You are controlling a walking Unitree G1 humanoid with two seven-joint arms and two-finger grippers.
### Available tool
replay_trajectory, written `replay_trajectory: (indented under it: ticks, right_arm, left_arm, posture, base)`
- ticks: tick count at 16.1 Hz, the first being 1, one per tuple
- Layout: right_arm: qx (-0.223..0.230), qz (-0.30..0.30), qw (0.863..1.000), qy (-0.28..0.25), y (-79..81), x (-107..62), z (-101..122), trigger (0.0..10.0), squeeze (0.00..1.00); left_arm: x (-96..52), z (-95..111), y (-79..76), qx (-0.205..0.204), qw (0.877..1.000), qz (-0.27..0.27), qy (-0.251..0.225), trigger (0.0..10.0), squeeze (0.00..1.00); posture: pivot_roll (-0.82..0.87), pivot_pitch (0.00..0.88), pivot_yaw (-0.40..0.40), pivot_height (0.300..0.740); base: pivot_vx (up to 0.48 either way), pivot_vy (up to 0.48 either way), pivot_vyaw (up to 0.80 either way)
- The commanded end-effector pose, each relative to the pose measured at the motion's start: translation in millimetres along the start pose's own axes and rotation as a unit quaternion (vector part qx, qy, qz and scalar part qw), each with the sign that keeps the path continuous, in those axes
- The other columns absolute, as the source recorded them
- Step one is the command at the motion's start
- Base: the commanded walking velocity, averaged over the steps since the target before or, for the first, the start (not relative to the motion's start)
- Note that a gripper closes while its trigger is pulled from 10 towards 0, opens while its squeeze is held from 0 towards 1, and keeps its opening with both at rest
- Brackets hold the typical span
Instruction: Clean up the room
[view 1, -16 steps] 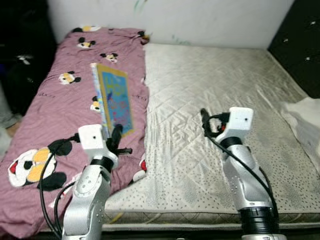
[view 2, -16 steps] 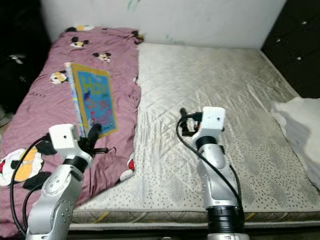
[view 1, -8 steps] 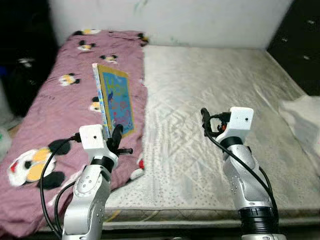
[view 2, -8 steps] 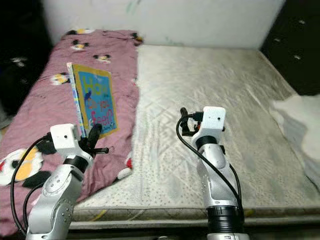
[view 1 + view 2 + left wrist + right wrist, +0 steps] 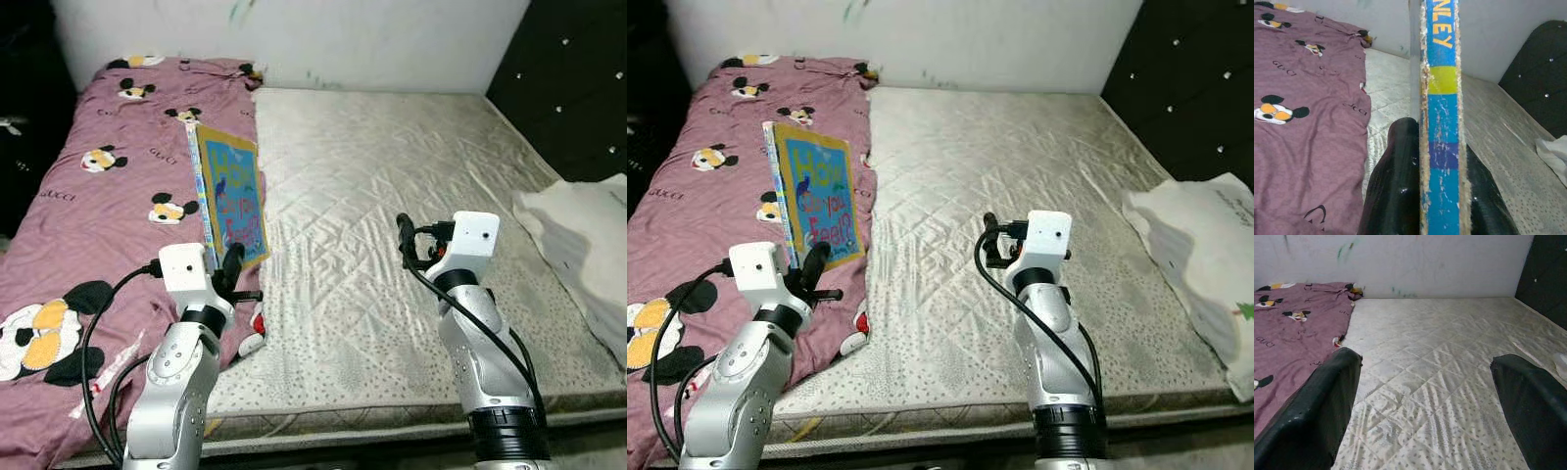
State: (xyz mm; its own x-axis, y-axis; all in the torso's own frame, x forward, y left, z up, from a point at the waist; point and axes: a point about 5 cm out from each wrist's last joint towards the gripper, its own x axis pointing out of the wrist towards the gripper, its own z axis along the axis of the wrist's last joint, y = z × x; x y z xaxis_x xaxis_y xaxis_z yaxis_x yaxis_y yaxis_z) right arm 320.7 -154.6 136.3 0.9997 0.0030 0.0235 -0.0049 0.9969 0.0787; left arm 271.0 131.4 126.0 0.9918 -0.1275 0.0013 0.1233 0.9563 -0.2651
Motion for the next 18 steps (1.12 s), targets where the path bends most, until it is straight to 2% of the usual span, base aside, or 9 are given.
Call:
replay_trajectory:
  ticks: [1, 3, 10, 16, 18]
  right_arm:
    - [-0.002, -0.006, 1.0, 0.001, -3.7, -1.3, -0.5, 10.0, 0.0]
    - [-0.002, -0.006, 1.0, 0.003, -3.9, -1.3, -1.0, 10.0, 0.0]
    - [-0.003, -0.007, 1.0, 0.002, -4.0, -0.9, -0.6, 10.0, 0.0]
    - [-0.003, -0.004, 1.0, 0.0, -2.9, -0.1, -0.3, 10.0, 0.0]
    - [-0.003, -0.002, 1.0, 0.0, -2.3, 0.3, -0.1, 10.0, 0.0]
  left_arm:
    - [0.8, 5.4, -5.2, -0.002, 1.0, -0.006, -0.016, 10.0, 0.0]
    - [0.6, 5.3, -5.1, -0.001, 1.0, -0.006, -0.015, 10.0, 0.0]
    - [1.7, 5.3, -5.7, -0.002, 1.0, -0.008, -0.015, 10.0, 0.0]
    - [2.4, 4.7, -6.0, 0.001, 1.0, -0.008, -0.016, 10.0, 0.0]
    - [2.9, 5.2, -6.5, -0.002, 1.0, -0.008, -0.018, 10.0, 0.0]
  posture:
    - [-0.06, 0.076, -0.036, 0.74]
    - [-0.06, 0.077, -0.035, 0.74]
    - [-0.06, 0.076, -0.036, 0.74]
    - [-0.06, 0.072, -0.037, 0.74]
    - [-0.06, 0.072, -0.037, 0.74]
  base:
    - [0.0, -0.27, 0.0]
    - [0.0, -0.27, 0.0]
    - [0.0, -0.27, -0.64]
    - [0.0, -0.25, 0.0]
    - [0.0, 0.0, 0.0]
